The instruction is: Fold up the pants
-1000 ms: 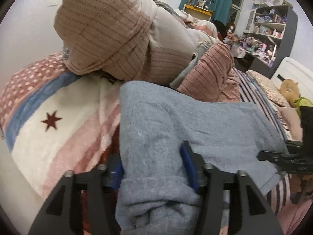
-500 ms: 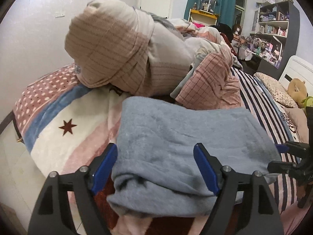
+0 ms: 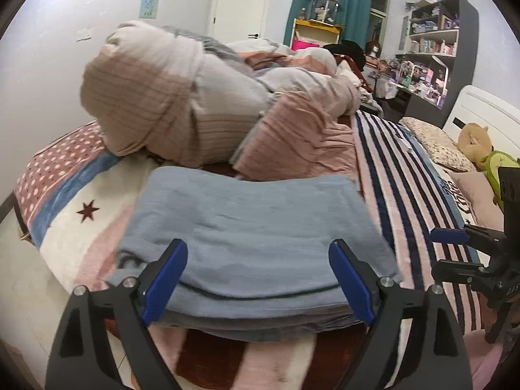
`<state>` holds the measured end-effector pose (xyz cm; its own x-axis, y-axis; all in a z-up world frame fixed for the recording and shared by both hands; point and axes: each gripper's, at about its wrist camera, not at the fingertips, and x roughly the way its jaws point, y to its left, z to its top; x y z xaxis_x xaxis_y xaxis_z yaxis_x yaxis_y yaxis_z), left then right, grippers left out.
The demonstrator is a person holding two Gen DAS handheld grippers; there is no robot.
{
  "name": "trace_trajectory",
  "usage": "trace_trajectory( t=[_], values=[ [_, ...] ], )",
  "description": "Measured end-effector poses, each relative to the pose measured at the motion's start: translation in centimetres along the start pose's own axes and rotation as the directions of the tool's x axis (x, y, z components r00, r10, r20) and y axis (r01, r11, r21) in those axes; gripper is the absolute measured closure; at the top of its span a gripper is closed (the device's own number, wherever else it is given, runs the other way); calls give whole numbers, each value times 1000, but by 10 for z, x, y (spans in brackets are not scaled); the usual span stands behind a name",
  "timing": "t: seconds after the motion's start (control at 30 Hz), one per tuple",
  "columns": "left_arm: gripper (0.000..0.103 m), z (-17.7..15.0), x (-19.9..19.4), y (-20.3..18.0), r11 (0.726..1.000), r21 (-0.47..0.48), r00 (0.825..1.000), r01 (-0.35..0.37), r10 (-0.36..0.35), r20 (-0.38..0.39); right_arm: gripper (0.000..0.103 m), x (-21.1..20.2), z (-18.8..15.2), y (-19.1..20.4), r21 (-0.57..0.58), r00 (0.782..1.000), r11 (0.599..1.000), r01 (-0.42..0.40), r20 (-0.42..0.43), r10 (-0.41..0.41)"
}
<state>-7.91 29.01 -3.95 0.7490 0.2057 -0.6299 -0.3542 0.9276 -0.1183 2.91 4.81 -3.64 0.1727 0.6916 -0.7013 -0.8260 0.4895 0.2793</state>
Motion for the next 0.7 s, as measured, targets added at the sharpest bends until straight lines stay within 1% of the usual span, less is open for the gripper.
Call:
trace_trajectory(
  t=[0.03, 0.07, 0.37, 0.5, 0.6, 0.7],
  values=[
    [14, 0, 0, -9, 1000, 4, 1000, 3, -3, -2, 7, -4, -2, -3, 3, 1000, 1000, 7, 2, -7],
    [14, 0, 0, -16, 1000, 6, 1000, 9, -9, -1, 7, -10, -6, -8, 9, 1000, 1000, 19, 9, -19],
    [11, -3, 5, -91, 996, 65, 998, 65, -65, -9, 7, -55, -33, -48, 65, 996, 996, 69, 51, -72],
    [10, -1, 5, -125, 991, 100, 995, 93, -95, 19, 7, -80, -48, -64, 76, 989, 990, 115, 80, -121],
    [10, 1, 3, -155, 984, 133, 990, 118, -127, 55, 7, -100, -61, -78, 96, 982, 984, 148, 102, -158],
    [10, 2, -1, -186, 972, 186, 981, 140, -161, 103, 7, -123, -77, -90, 114, 968, 973, 200, 134, -214]
  ],
)
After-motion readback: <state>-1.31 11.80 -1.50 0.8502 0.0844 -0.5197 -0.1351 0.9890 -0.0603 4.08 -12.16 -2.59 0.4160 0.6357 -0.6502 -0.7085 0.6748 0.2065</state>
